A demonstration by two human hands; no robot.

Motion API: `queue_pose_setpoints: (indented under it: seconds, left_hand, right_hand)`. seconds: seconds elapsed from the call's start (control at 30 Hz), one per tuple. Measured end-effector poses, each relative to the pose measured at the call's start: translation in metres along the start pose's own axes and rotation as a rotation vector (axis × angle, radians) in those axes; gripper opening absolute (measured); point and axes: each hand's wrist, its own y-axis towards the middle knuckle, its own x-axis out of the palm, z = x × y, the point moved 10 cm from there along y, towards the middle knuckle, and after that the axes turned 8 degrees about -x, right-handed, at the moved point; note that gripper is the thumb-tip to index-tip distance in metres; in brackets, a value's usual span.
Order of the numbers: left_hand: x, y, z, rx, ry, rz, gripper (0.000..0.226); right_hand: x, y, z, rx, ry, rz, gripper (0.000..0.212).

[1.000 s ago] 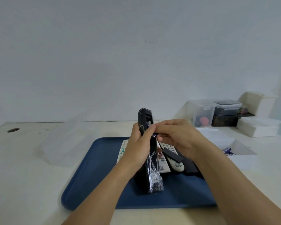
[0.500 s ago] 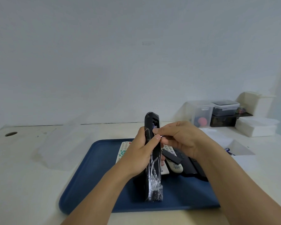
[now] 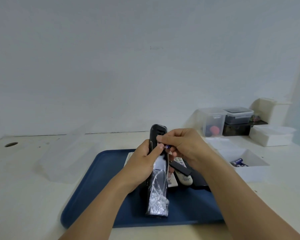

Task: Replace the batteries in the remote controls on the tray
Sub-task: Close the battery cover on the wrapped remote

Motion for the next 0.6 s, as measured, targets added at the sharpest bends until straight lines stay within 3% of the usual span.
queue_pose_setpoints:
  seconds: [0.13, 0.33, 0.6]
  left_hand:
    - [0.007, -0.001, -0.004, -0.129, -0.306, -0.065, 0.032]
    - [0.006, 0.001, -0.007, -0.15, -0.319, -0.051, 0.034]
    - [0.006, -0.003, 0.0, -0.095, -0.258, -0.037, 0.031]
  right_hand:
    - [-0.01, 0.007, 0.001, -0.032, 0.116, 0.076, 0.022]
    - [0.003, 0.011, -0.001, -0.06, 0.236, -0.013, 0.017]
    - [-0.002, 0.004, -0.031, -0.284, 0.008, -0.047, 0.015]
